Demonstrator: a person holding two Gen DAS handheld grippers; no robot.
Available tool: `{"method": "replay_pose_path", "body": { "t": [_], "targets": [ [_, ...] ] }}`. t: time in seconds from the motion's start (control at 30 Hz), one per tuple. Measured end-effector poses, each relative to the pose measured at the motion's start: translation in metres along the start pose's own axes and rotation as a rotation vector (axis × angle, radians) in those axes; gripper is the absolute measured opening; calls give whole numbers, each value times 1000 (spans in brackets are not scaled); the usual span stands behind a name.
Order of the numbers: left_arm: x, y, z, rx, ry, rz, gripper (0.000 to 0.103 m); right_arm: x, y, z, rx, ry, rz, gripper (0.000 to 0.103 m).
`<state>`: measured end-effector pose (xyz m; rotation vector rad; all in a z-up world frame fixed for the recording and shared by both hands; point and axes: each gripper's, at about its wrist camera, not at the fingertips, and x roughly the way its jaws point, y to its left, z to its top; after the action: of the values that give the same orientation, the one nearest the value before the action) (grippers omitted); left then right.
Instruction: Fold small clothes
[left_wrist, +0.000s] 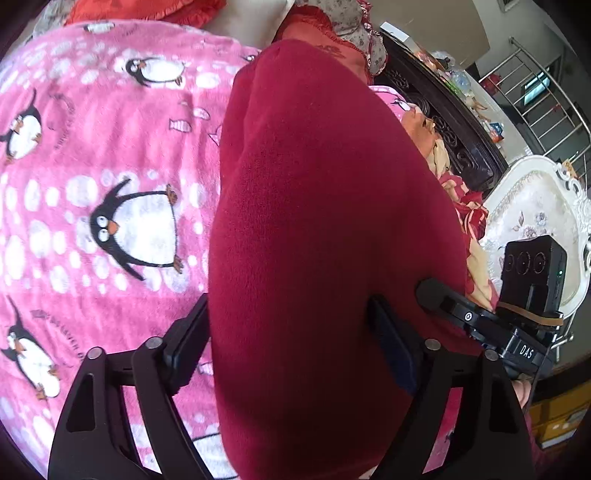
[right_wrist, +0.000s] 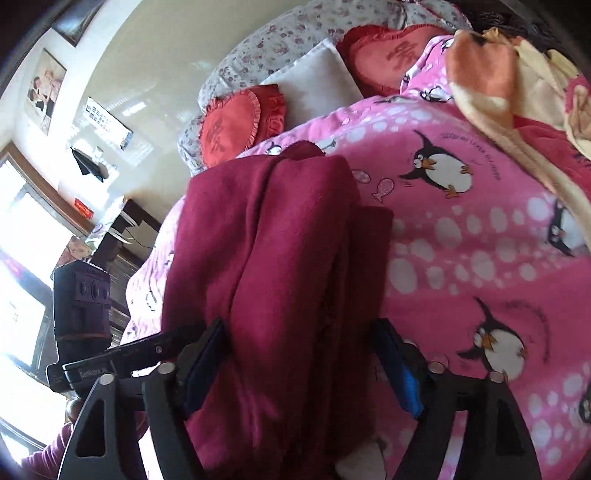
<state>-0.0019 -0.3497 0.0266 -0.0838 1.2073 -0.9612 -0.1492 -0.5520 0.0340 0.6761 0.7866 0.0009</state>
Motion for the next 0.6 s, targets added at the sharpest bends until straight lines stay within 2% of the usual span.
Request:
{"method": "replay_pose_path", "body": {
  "t": [0.1, 0.17, 0.23, 0.3, 0.37, 0.6],
  "targets": [
    [3, 0, 0, -19, -18, -26, 88, 9, 2, 2, -6, 4, 12, 83],
    [2, -4, -1, -8, -25, -35, 81, 9, 7, 2, -26, 5, 1, 70],
    [-4, -10, -3, -4, -35, -30, 70, 5, 16, 0, -47, 2, -3, 51],
    [-16, -17, -5, 0, -43, -37, 59, -3, 23, -1, -58, -6, -7, 46],
    [-33, -23, -9, 18, -46, -37, 56, -13, 40, -3, -93, -15, 2, 45],
    [-103, -21, -30, 34, -92, 50, 56, -31, 101, -13, -161, -10, 94, 44]
  ]
}}
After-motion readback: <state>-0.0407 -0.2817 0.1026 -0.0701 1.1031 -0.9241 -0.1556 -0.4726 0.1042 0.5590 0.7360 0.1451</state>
